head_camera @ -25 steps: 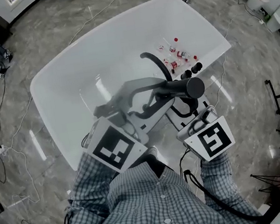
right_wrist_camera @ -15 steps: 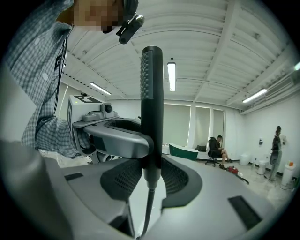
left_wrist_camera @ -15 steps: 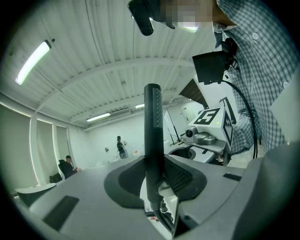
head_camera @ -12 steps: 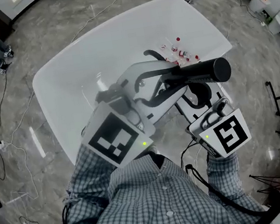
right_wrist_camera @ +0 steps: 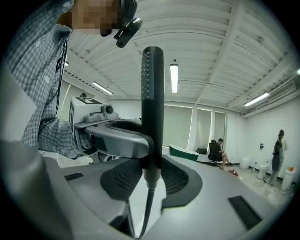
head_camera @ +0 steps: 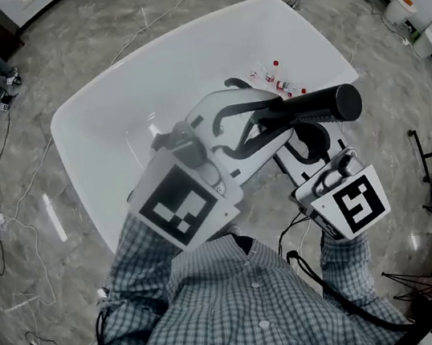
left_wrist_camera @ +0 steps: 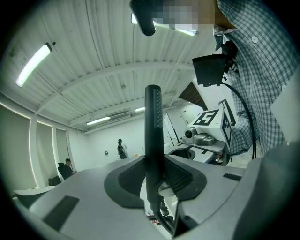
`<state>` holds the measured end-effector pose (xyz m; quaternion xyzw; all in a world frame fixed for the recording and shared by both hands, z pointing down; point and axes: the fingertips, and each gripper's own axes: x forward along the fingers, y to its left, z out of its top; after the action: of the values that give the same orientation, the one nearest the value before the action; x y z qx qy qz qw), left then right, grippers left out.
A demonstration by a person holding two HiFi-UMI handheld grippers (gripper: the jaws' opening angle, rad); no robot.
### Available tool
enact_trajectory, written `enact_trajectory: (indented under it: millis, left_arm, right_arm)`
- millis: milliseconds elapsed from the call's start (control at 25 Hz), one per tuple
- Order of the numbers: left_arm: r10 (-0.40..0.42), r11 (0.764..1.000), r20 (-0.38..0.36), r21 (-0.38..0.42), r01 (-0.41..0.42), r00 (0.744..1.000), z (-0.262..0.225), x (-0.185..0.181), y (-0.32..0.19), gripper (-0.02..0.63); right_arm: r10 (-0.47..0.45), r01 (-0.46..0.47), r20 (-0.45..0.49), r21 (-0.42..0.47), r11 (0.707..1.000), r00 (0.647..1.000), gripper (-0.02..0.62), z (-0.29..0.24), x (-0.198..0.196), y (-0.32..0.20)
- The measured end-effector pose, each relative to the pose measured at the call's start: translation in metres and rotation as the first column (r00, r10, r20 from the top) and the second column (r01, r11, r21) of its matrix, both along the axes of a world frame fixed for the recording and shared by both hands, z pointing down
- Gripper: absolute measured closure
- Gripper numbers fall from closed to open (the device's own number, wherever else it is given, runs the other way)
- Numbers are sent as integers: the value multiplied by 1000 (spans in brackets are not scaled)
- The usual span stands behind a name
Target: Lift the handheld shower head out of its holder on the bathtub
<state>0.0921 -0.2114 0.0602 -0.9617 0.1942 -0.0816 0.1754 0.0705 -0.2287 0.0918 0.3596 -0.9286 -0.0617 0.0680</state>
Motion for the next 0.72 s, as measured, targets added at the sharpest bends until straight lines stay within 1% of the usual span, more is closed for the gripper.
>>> enact_trajectory:
  millis: [200,360,560,720]
  left_arm:
    - [-3,1000,5,-9,3,1000,2,0,-1,479]
    - [-3,1000,1,-7,3,1000,1,0,-1,479]
    - [-8,1000,7,-5,8,1000,3,0,-1,479]
    - [-7,1000,9,-9,7,1000,4,0,-2,479]
  right_arm:
    - [-14,14,-18,-13,1000,1000,474,3,1,1]
    - [-7,7,-17,-21,1000,1000,474,5,2,0]
    - [-15,15,-22,-9,1000,1000,474,5,0,-1]
    - [-18,18,-19,-16,1000,1000,474,5,0,-1]
